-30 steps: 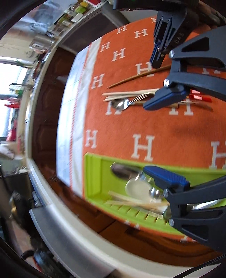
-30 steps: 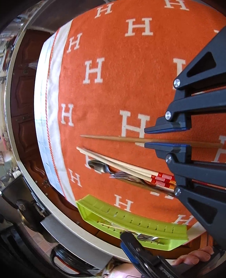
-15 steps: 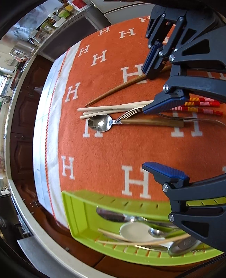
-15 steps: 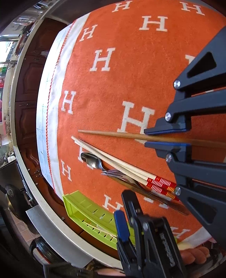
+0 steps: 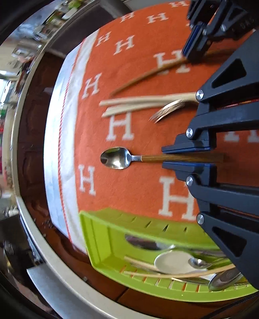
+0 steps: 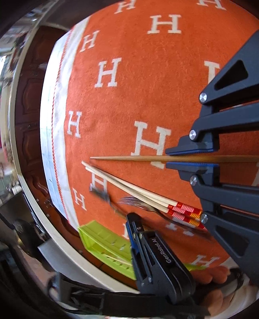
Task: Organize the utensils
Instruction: 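Grasp a wooden chopstick with the right tool while the left tool grasps a wooden-handled spoon, then carry the spoon and wooden chopstick into the green tray and open both tools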
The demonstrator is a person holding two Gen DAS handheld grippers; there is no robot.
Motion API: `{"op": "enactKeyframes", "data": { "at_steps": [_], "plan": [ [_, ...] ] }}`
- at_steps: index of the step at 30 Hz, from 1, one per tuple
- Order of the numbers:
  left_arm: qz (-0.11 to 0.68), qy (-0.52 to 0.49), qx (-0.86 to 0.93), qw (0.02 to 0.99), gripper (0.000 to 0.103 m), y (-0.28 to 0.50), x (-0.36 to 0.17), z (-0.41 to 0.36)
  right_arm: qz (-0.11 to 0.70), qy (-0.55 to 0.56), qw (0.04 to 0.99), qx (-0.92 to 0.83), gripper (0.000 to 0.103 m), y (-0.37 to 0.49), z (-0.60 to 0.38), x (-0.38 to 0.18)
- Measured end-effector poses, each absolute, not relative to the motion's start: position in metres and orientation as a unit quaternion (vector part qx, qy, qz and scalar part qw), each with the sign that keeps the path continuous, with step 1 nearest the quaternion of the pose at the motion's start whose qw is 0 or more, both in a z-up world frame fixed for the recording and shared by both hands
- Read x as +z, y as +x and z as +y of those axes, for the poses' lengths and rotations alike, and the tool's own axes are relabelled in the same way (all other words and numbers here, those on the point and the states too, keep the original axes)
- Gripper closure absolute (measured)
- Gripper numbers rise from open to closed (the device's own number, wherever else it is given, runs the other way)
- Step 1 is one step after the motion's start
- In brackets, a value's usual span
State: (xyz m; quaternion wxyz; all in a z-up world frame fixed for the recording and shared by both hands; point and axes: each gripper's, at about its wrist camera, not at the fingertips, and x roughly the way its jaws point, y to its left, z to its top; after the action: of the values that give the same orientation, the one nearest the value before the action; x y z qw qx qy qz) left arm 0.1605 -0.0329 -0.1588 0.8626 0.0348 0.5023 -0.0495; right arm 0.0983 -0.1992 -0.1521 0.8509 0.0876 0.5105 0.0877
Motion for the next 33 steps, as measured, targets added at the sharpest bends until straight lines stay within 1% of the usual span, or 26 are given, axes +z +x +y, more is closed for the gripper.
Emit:
{"op": "enactKeyframes", "data": {
  "at_steps": [5,12,14,16,22,28,33],
  "plan": [
    [0.502,0.028,-0.047,0.863,0.098,0.157,-0.151,-0.026,0.508,0.141,0.848,0.064,0.097,0.100,-0.218,-0.150],
    [0.482,0.022,-0.063,0.874,0.098,0.122,-0.107,-0.012,0.494,0.179,0.847,0.083,0.097,0.093,-0.219,-0.132],
    [0.476,0.020,-0.060,0.877,0.099,0.114,-0.094,0.000,0.489,0.186,0.847,0.099,0.097,0.091,-0.212,-0.122],
    [0.468,0.018,-0.049,0.882,0.102,0.104,-0.081,0.016,0.484,0.191,0.846,0.119,0.097,0.093,-0.201,-0.112],
    [0.442,0.011,-0.012,0.897,0.102,0.085,-0.054,0.066,0.475,0.191,0.838,0.191,0.097,0.099,-0.149,-0.076],
    [0.444,-0.012,0.011,0.896,0.103,0.080,-0.056,0.107,0.465,0.177,0.834,0.241,0.097,0.108,-0.085,-0.050],
    [0.455,-0.021,0.013,0.890,0.102,0.078,-0.071,0.121,0.478,0.167,0.825,0.251,0.096,0.113,-0.047,-0.052]
  ]
}}
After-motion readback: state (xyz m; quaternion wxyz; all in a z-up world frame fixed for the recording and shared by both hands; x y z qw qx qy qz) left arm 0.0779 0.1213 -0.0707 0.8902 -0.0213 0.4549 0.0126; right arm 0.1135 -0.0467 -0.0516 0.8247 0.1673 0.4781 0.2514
